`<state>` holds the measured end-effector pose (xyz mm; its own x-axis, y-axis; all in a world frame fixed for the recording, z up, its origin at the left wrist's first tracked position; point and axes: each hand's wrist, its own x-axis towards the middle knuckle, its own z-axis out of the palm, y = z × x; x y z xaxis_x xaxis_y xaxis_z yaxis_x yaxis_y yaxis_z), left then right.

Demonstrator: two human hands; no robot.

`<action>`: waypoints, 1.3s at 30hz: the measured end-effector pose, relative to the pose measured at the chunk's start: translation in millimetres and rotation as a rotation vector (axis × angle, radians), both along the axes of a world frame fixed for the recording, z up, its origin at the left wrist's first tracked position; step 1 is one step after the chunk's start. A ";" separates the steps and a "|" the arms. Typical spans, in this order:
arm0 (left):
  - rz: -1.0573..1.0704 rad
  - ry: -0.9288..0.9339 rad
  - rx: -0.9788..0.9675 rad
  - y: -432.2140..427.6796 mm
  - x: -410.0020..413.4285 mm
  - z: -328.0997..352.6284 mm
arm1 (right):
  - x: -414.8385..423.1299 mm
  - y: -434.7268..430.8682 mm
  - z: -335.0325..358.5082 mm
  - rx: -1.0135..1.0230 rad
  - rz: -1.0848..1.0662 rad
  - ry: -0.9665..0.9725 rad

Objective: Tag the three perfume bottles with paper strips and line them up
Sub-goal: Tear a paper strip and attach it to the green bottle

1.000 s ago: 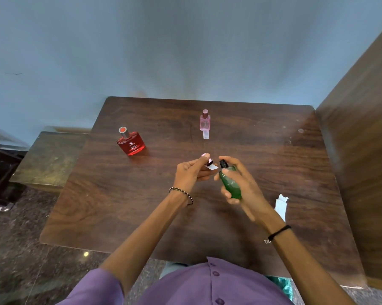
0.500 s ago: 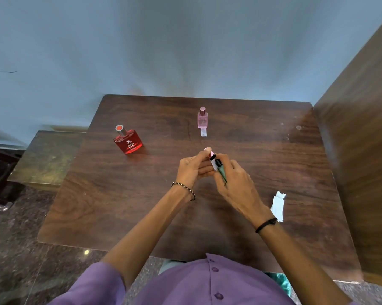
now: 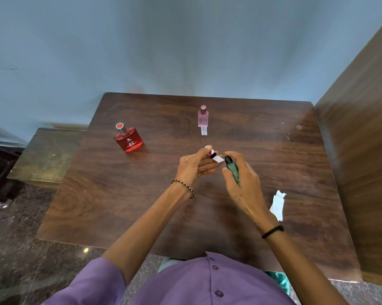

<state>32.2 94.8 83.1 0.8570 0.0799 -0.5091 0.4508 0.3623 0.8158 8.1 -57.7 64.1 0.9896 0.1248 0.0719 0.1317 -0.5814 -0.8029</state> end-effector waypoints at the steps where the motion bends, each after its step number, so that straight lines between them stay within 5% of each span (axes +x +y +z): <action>1: -0.013 -0.007 0.004 0.6 -0.4 0.0 | -0.5 -2.1 0.1 0.023 -0.009 -0.007; 17: -0.083 -0.118 -0.010 2.7 -5.2 -2.0 | -5.5 -7.7 3.1 0.018 0.118 -0.123; 39: -0.112 -0.083 0.001 -9.9 -4.2 0.3 | -6.2 -6.4 15.4 0.058 0.091 -0.023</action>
